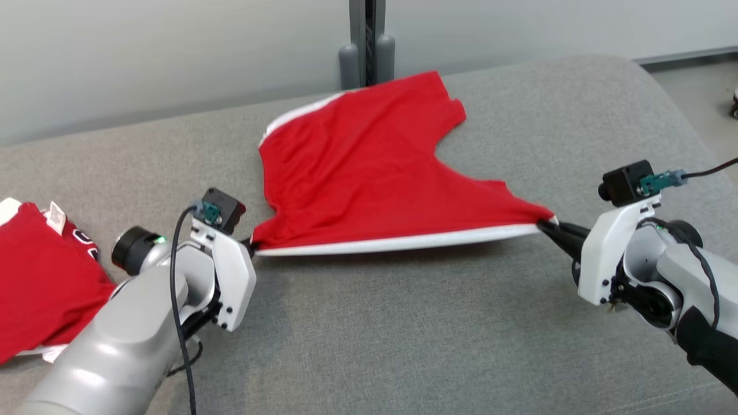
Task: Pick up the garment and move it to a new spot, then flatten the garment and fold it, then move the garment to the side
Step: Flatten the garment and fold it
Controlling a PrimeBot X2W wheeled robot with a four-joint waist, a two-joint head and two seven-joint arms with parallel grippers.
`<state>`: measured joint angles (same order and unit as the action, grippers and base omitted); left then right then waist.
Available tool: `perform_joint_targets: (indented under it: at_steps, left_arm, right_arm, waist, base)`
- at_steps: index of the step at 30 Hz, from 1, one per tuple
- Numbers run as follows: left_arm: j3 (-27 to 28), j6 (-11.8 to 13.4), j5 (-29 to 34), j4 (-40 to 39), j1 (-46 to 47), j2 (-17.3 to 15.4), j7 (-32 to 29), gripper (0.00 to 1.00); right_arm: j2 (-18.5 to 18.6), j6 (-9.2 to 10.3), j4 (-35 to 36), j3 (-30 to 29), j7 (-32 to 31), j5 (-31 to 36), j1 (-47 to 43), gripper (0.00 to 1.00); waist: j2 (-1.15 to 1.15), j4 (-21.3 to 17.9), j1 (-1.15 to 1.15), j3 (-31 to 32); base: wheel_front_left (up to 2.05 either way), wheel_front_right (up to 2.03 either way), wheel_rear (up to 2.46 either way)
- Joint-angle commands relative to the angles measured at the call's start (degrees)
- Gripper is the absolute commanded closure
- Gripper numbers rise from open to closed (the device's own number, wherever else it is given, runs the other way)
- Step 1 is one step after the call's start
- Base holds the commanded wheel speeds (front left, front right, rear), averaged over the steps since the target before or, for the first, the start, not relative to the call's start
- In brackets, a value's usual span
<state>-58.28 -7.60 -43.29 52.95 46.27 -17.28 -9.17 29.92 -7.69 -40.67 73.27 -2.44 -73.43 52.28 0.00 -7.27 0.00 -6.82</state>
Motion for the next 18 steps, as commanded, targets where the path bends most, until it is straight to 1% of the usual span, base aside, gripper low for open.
perform_joint_targets:
  at_steps: [1,7,11,15,18]
  left_arm:
    - [-0.62,0.23,-0.91,-0.67,-1.90,-2.52,-0.76,1.00]
    - [-1.97,0.24,-3.52,-5.62,-5.19,-4.96,-2.60,1.00]
    - [-2.25,0.24,-6.24,-9.93,-8.13,-6.21,-4.75,1.00]
    - [-2.44,0.23,-8.33,-14.13,-10.68,-8.27,-6.85,1.00]
    - [-2.24,0.85,-9.60,-17.22,-12.48,-9.35,-8.23,1.00]
  right_arm:
    - [2.26,0.36,-0.45,-0.06,-1.19,-0.73,-1.44,1.00]
    - [4.14,0.37,1.30,0.06,-4.73,-2.03,-3.61,1.00]
    - [5.65,0.39,3.18,0.12,-8.00,-3.93,-5.63,1.00]
    - [7.38,0.40,5.19,0.11,-11.54,-5.34,-7.17,1.00]
    - [8.54,0.40,6.41,0.13,-13.28,-6.10,-8.06,1.00]
  waist:
    - [0.00,-0.11,0.00,1.76]
    - [0.00,-0.10,0.00,3.68]
    - [0.00,-0.07,0.00,4.98]
    - [0.00,-0.08,0.00,5.95]
    - [0.00,-0.06,0.00,6.35]
  base:
    - [0.00,0.00,0.00]
    - [0.00,0.00,0.00]
    - [0.00,0.00,0.00]
    - [0.00,0.00,0.00]
    - [0.00,0.00,0.00]
